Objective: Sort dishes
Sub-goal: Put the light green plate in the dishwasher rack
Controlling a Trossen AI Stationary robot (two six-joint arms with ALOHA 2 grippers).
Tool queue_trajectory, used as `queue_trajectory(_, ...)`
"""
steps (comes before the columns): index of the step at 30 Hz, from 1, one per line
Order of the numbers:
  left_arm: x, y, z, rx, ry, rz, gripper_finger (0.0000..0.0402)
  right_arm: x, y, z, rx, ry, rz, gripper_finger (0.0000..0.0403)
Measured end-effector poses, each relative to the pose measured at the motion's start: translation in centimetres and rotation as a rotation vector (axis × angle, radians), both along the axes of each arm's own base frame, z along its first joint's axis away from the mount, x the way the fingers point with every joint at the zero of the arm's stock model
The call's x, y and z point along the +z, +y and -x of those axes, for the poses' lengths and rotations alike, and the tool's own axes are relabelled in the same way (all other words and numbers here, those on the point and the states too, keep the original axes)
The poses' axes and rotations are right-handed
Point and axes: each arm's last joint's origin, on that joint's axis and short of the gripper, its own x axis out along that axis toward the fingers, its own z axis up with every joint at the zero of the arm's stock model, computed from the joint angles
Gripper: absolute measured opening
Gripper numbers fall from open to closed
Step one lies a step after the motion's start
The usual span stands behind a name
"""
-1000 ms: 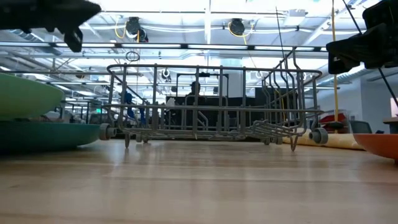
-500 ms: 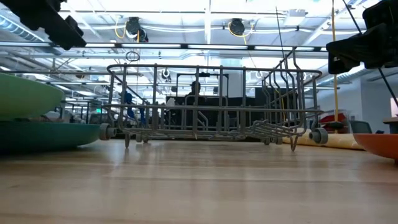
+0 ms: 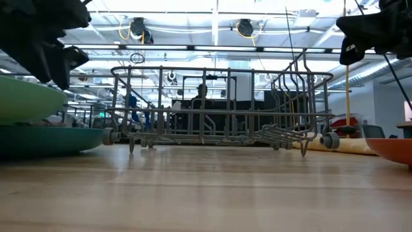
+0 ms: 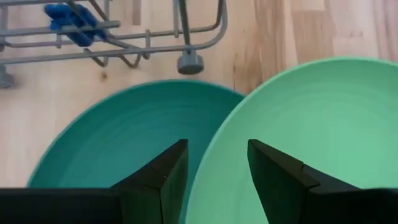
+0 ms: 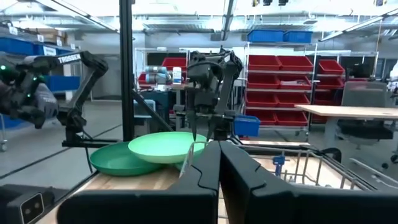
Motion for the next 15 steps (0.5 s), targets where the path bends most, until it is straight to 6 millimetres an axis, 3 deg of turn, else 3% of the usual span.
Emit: queue_trajectory(15,-2.8,-0.5,-1.7,-0.034,0.201,-0.034,0.0179,0.4,0.0,0.1,0.003,-0.038,-0.016,0.0)
